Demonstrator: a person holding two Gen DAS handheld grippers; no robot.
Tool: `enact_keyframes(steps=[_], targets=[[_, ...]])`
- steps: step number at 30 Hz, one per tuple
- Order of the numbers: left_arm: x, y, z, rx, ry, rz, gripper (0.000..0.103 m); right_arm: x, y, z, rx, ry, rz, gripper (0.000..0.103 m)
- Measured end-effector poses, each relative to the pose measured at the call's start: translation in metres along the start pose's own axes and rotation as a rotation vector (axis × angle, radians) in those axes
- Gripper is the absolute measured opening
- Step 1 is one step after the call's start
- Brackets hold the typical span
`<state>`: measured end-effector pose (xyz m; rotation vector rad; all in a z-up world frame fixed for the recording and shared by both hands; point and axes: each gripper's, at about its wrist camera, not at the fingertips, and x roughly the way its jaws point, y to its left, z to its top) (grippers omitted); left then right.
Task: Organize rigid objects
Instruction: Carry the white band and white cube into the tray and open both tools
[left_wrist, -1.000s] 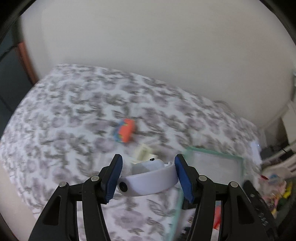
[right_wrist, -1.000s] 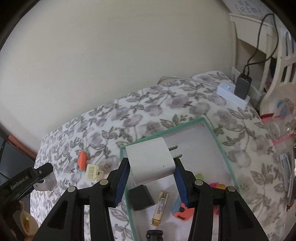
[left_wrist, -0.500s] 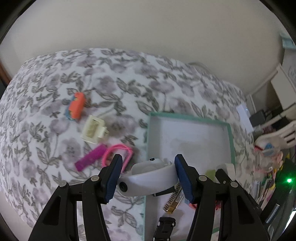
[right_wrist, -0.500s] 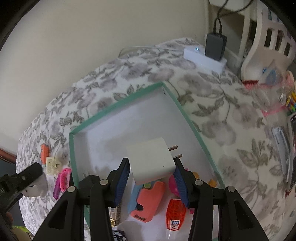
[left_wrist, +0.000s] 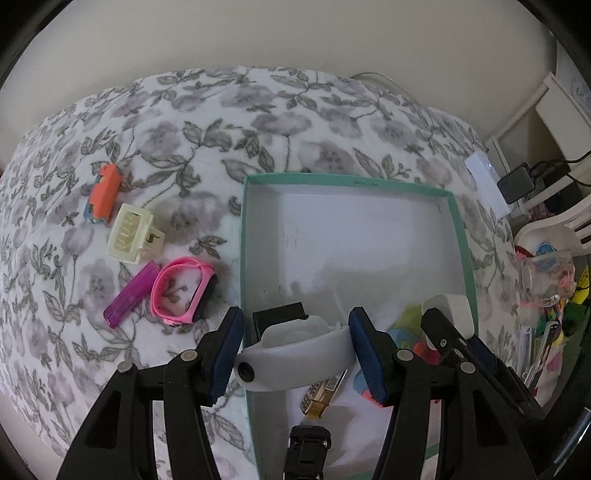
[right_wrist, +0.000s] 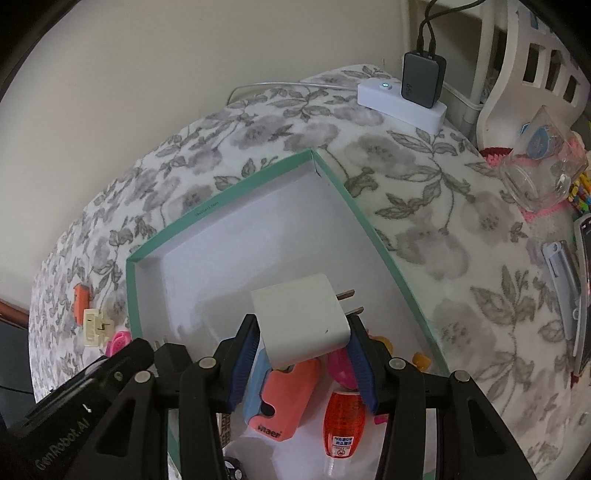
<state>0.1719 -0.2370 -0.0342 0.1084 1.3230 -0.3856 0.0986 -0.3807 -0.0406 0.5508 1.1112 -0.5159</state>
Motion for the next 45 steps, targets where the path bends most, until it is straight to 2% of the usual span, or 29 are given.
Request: enact_keyframes(steps=[8,13,19,27,29,30,31,33,38,41,45], targets=[[0.001,0.001,0.0,-0.006,0.009,0.003,0.061,0.0,0.0,0.001,0.004,0.01,0.001,0.051],[0.0,0.003,0.001,-0.008,0.006,0.02,0.07,-0.003,-0.001,0.001,0.012,0.015,-0.006,0.051],[-0.01,0.008,0.004,-0.014,-0.012,0.036,0.07,-0.024,0.006,0.007,-0.011,-0.034,-0.004,0.052],[-0.038,0.028,0.012,-0.05,-0.086,0.09,0.071,-0.062,0.016,0.017,-0.033,-0.125,-0.003,0.052],[-0.047,0.036,0.015,-0.06,-0.12,0.112,0.076,-0.075,0.019,0.019,-0.038,-0.155,0.001,0.056],[-0.051,0.04,0.016,-0.063,-0.134,0.119,0.087,-0.08,0.02,0.02,-0.04,-0.167,0.002,0.062],[-0.057,0.045,0.017,-0.068,-0.154,0.13,0.091,-0.086,0.022,0.02,-0.044,-0.185,0.004,0.064],[-0.064,0.053,0.018,-0.08,-0.175,0.148,0.091,-0.095,0.024,0.021,-0.048,-0.206,0.008,0.065],[-0.079,0.079,0.021,-0.131,-0.217,0.202,0.092,-0.11,0.029,0.022,-0.055,-0.25,0.008,0.08],[-0.087,0.093,0.021,-0.164,-0.241,0.236,0.097,-0.11,0.03,0.021,-0.059,-0.25,0.008,0.087],[-0.095,0.114,0.02,-0.214,-0.262,0.259,0.097,-0.104,0.038,0.019,-0.09,-0.226,0.008,0.093]])
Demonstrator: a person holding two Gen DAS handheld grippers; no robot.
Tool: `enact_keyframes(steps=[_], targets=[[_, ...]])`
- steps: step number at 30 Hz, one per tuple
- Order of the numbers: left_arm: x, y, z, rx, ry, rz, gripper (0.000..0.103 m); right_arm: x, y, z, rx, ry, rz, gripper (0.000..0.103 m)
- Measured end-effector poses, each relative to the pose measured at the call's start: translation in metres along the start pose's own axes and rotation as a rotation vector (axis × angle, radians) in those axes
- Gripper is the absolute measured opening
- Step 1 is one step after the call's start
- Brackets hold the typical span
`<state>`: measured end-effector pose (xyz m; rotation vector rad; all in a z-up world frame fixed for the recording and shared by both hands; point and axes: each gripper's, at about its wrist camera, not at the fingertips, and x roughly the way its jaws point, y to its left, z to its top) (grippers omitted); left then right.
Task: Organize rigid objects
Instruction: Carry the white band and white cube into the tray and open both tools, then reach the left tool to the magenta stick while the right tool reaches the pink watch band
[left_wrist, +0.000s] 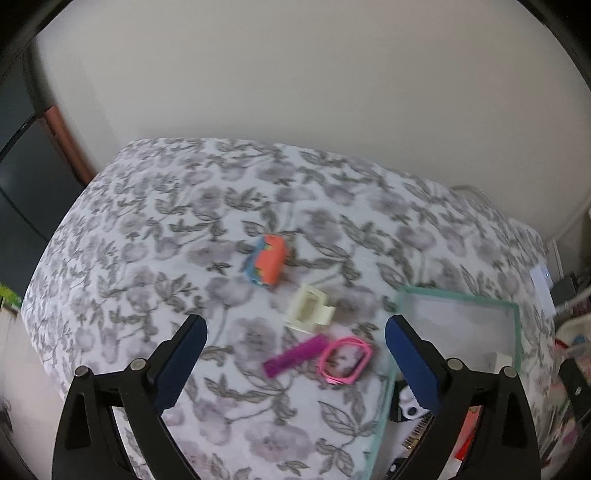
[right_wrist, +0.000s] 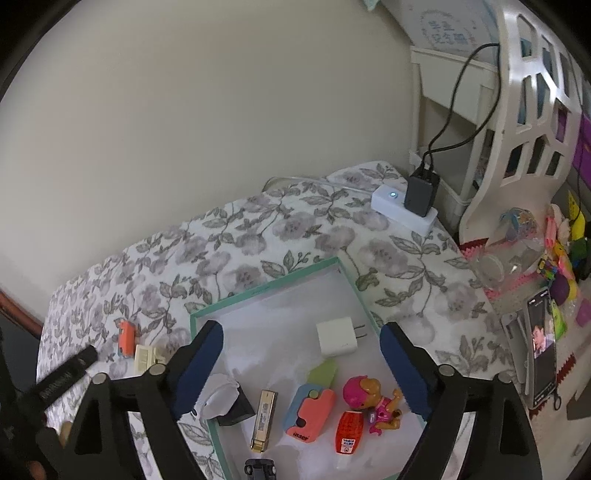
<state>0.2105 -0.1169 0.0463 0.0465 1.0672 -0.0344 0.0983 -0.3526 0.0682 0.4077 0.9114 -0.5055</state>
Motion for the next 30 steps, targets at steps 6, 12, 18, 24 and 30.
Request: enact_keyframes(steps=[6,12,18,24,30], targets=[[0.004,0.025,0.003,-0.051,0.0,0.026,0.098,0.007,0.013,-0.006,-0.033,0.009,0.0,0.102],[0.019,0.054,-0.001,-0.093,0.044,0.052,0.098,0.017,0.042,-0.015,-0.1,0.034,0.033,0.103],[0.026,0.102,-0.002,-0.187,0.059,0.122,0.098,0.023,0.082,-0.03,-0.181,0.063,0.106,0.103],[0.027,0.134,-0.002,-0.245,0.066,0.161,0.098,0.032,0.121,-0.049,-0.269,0.088,0.152,0.103],[0.05,0.131,-0.006,-0.223,0.124,0.135,0.098,0.053,0.15,-0.067,-0.328,0.135,0.217,0.102]])
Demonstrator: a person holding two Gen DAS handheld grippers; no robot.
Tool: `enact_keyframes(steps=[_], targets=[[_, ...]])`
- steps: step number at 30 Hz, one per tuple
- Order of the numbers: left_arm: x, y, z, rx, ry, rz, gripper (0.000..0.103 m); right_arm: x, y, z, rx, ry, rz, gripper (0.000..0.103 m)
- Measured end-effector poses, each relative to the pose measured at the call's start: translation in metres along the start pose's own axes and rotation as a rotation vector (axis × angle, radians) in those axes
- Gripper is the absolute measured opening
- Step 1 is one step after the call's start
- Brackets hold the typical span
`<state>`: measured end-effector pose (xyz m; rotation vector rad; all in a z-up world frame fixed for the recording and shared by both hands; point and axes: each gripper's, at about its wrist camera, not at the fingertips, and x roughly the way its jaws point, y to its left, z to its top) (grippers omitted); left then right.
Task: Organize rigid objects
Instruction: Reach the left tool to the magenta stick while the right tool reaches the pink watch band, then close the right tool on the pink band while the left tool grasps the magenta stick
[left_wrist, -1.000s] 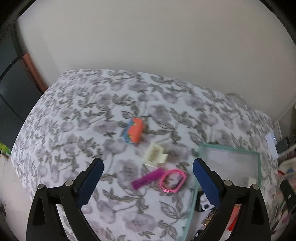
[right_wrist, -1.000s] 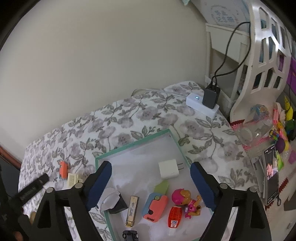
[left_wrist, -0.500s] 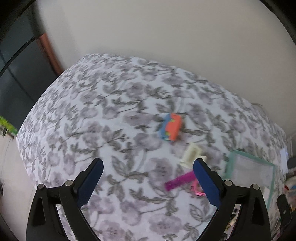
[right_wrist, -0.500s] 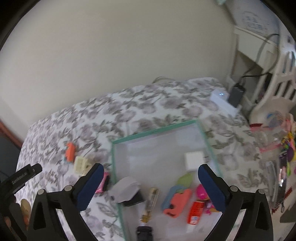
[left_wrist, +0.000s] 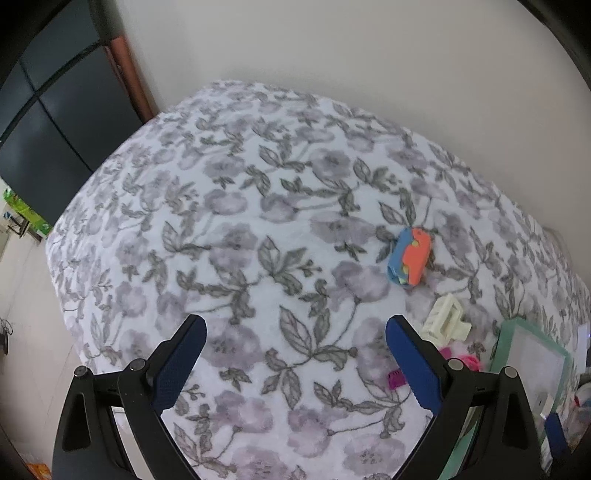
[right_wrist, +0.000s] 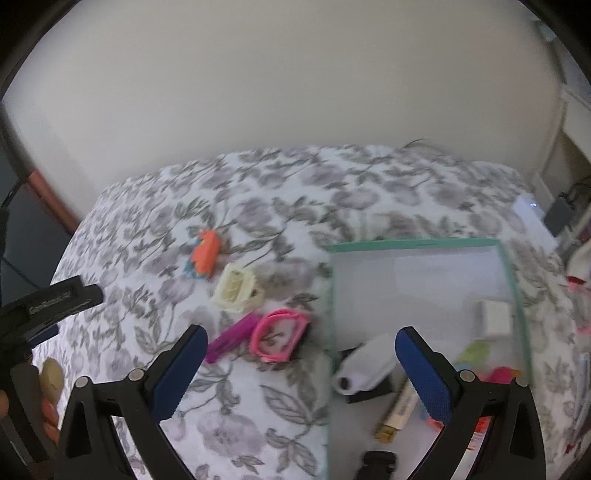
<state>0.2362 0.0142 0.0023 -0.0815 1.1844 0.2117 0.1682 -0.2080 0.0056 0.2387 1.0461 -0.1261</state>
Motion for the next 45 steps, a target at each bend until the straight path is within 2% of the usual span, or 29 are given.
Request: enact_keyframes(steps=[4,10,16,24,27,32,34,45], targets=[[0.022,-0.015,-0.005,0.038,0.063,-0.017,0.098,0.022,0.009,-0.004,-0.019,0.047,0.02,0.09],[0.043,-0.032,-0.013,0.082,0.122,-0.034,0.098,0.05,0.01,-0.009,0.006,0.106,0.055,0.076],[0.06,-0.036,-0.016,0.08,0.171,-0.047,0.098,0.065,0.023,-0.012,-0.057,0.104,-0.016,0.073],[0.07,-0.029,-0.015,0.047,0.198,-0.061,0.098,0.071,0.034,-0.011,-0.094,0.112,-0.011,0.07],[0.072,-0.026,-0.014,0.035,0.202,-0.068,0.098,0.069,0.036,-0.008,-0.078,0.124,0.05,0.065],[0.074,-0.024,-0.012,0.027,0.211,-0.074,0.098,0.065,0.04,-0.005,-0.084,0.113,0.047,0.061],[0.074,-0.023,-0.011,0.026,0.213,-0.077,0.098,0.07,0.039,-0.006,-0.081,0.128,0.048,0.052],[0.082,-0.022,-0.013,0.023,0.231,-0.084,0.098,0.084,0.035,-0.012,-0.089,0.169,-0.034,0.051]])
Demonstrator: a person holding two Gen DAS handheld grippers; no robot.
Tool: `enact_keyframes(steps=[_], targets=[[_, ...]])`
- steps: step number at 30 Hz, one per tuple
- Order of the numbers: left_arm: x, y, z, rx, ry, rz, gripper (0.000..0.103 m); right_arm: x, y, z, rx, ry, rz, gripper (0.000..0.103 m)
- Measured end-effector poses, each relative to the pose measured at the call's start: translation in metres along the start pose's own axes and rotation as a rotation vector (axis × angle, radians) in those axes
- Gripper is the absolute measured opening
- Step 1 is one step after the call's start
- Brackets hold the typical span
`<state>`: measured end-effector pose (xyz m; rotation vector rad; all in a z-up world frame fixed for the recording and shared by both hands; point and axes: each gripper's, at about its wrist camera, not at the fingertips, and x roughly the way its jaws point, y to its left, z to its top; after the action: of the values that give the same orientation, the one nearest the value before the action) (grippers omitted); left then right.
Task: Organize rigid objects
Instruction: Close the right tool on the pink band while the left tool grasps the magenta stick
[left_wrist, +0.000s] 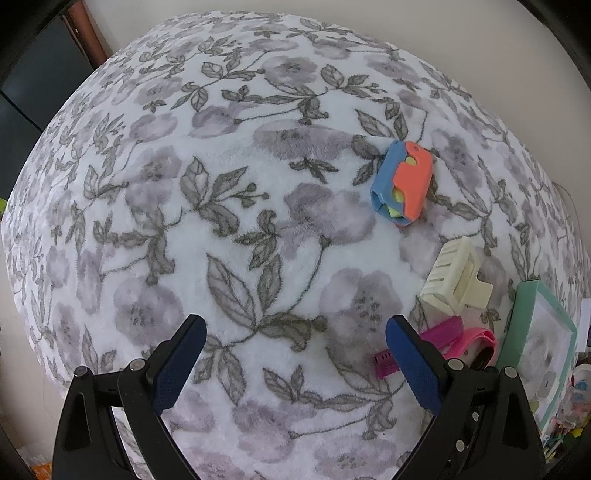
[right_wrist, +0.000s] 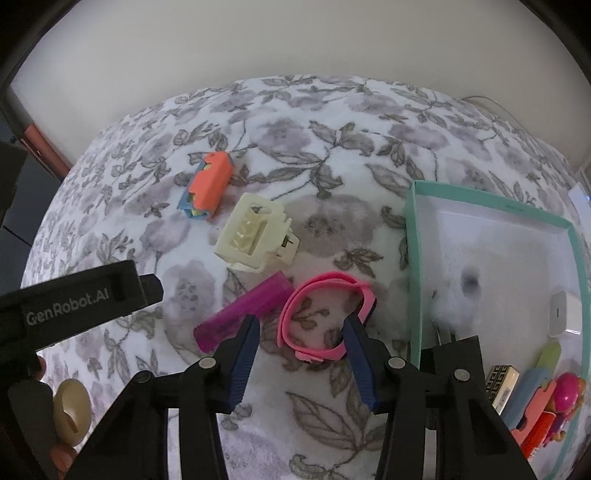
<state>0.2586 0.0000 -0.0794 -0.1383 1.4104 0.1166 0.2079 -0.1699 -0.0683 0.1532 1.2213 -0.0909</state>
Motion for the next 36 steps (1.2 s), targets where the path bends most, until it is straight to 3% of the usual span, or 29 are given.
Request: enact_keyframes(steps=[7,15,23,29,36], targets=[[0.0,-0.001,0.0,-0.002,0.002,-0.008,0.098,0.001,-0.003,-0.001,-0.007,0.009,-0.021,0.05],[0.002,-0.003,0.0,-0.001,0.011,-0.012,0.098,0.001,0.0,-0.002,-0.038,-0.016,-0.04,0.042],[0.003,-0.004,0.0,0.007,0.011,-0.012,0.098,0.0,0.003,-0.001,-0.037,-0.032,-0.006,0.041],[0.002,-0.001,0.0,0.005,0.012,-0.011,0.098,0.012,0.004,-0.005,-0.019,-0.003,0.066,0.042],[0.003,-0.001,0.0,0.0,0.011,-0.01,0.098,0.021,-0.013,-0.009,0.031,0.019,0.047,0.022]])
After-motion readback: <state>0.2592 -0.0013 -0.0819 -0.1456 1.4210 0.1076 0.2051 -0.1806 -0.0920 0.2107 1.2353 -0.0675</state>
